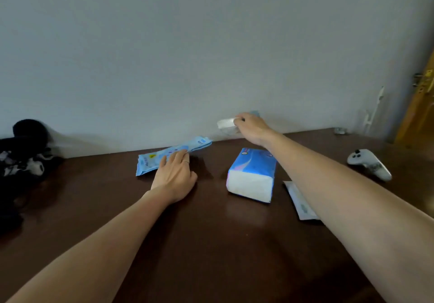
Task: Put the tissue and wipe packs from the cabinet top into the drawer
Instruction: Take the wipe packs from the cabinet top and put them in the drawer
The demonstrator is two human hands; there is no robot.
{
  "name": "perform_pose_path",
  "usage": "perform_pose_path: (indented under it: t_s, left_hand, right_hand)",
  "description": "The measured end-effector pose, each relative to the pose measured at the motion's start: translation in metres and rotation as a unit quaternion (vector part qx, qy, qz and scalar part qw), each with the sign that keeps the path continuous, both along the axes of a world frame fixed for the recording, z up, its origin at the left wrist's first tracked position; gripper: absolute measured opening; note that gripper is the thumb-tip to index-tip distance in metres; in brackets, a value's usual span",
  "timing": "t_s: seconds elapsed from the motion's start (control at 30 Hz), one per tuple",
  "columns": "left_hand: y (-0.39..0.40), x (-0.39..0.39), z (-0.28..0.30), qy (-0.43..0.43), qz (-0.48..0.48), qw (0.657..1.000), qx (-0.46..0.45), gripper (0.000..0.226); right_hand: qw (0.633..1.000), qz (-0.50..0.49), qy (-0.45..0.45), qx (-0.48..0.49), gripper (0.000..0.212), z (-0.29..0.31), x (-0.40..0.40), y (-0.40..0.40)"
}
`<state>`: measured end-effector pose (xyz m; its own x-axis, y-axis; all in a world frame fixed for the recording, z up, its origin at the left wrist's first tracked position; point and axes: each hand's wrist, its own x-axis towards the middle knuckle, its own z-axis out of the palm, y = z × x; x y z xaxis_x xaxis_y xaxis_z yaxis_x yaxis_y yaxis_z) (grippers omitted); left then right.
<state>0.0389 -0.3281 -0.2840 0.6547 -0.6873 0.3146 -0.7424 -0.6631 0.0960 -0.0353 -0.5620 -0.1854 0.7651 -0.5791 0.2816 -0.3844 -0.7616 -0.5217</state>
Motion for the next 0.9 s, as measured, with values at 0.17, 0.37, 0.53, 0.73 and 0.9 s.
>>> perform_pose_path:
  t_s: [0.17, 0.37, 0.53, 0.73, 0.9]
  left_hand:
    - [0.085, -0.064, 0.014, -0.067, -0.001, 0.988, -0.141, 0.062]
    - [0.237, -0.134, 0.031, -0.251, -0.035, 0.929, -0.268, 0.034]
    - [0.341, -0.217, -0.009, -0.380, -0.150, 0.895, -0.177, 0.027]
    - [0.427, -0.303, -0.096, -0.348, -0.182, 0.910, -0.134, 0.030]
    - [0.442, -0.345, -0.175, -0.278, -0.209, 0.932, -0.101, 0.028]
  right_hand:
    - [0.979, 0.091, -0.179, -0.037, 0.016, 0.022, -0.061, 0.115]
    - [0.924, 0.177, -0.323, 0.099, 0.035, 0.007, -0.118, 0.274]
    - [0.935, 0.292, -0.182, 0.084, 0.069, -0.048, -0.188, 0.383]
    - [0.924, 0.345, -0.165, -0.010, 0.043, -0.140, -0.277, 0.463]
    - [0.938, 0.338, -0.030, 0.070, 0.043, -0.235, -0.324, 0.459]
